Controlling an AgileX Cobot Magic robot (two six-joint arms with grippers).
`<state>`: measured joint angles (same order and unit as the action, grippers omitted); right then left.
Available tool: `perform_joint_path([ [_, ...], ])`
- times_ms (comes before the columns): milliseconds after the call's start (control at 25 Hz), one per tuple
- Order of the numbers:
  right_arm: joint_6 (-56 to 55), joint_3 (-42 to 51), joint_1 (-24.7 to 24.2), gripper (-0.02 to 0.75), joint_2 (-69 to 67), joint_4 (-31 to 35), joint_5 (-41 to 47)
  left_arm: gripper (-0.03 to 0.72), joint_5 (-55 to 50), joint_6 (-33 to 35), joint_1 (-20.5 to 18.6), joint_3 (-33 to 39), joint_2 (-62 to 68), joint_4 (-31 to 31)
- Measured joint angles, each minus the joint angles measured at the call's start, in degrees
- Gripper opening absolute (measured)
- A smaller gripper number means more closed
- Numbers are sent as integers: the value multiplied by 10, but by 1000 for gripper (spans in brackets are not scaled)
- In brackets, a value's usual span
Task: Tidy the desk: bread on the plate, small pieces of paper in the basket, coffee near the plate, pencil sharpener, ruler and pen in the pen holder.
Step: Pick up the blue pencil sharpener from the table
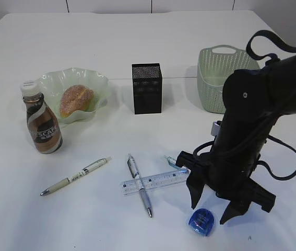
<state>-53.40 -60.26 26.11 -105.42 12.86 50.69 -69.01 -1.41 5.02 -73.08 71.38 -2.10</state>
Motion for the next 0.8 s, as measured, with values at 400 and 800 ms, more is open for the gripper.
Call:
perform_joint_path([
  [400,1,0,0,450,-2,5,-28,457,0,0,0,0,0,-1],
  [800,26,0,2,450,-24,51,-25,456,1,0,0,0,0,-1],
])
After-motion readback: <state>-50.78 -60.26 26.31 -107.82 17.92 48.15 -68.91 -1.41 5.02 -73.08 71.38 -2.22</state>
